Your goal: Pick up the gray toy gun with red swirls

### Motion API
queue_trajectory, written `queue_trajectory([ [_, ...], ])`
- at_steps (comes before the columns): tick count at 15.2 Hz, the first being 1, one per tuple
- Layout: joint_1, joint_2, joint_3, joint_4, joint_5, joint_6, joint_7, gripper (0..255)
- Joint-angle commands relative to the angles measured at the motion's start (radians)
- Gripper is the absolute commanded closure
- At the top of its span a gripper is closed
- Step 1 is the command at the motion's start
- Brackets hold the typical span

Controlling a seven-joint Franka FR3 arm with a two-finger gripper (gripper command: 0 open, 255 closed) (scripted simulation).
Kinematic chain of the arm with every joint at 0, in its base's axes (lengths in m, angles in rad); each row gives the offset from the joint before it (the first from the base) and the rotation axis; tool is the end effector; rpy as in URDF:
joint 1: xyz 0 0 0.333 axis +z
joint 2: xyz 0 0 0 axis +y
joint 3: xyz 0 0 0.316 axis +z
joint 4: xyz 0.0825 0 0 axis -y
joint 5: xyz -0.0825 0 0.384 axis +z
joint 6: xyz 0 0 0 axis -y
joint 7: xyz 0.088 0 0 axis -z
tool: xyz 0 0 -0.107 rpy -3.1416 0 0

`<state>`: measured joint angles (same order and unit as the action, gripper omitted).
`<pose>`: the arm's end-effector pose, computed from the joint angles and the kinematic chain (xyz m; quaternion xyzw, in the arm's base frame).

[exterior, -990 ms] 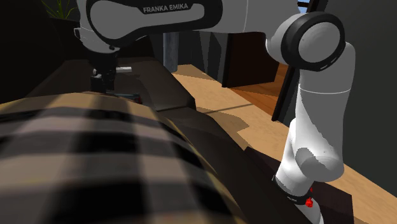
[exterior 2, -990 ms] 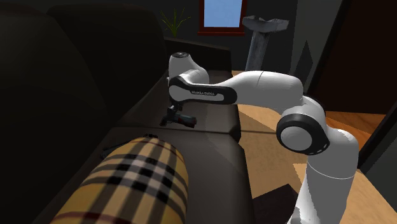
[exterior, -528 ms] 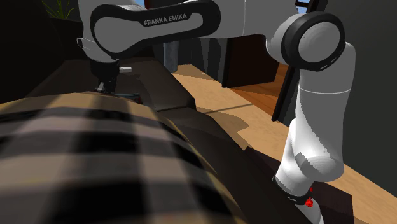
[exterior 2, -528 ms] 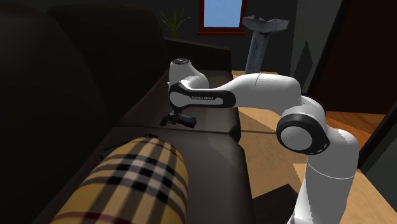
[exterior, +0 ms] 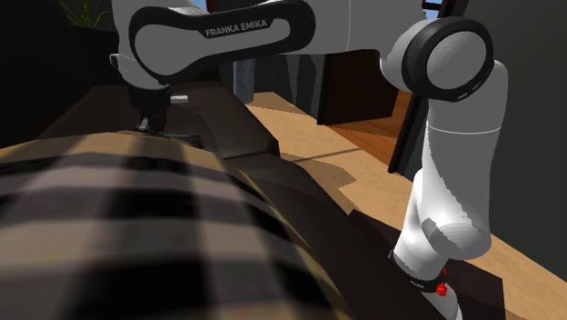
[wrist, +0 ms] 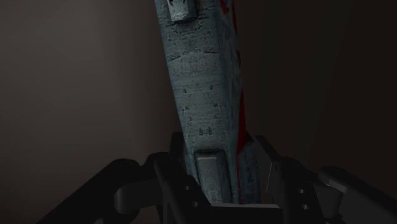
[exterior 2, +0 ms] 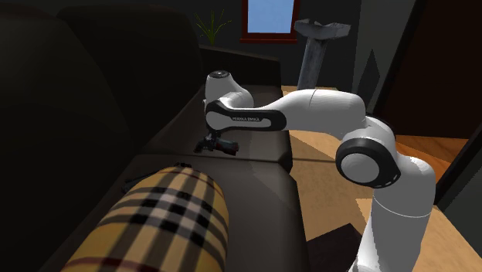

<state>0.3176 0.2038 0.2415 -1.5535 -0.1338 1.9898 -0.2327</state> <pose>0.5597 0.3241 0.5554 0.9097 0.3959 0.1239 0.0203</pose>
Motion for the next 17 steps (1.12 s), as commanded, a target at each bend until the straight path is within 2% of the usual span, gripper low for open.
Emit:
queue_trajectory([
  [1,0.001,0.000,0.000,0.012,0.001,-0.013,0.000,255],
  [15,0.015,0.040,0.005,0.257,-0.005,-0.219,-0.012,255],
  [17,0.015,0.041,0.005,0.260,-0.006,-0.221,-0.012,255],
])
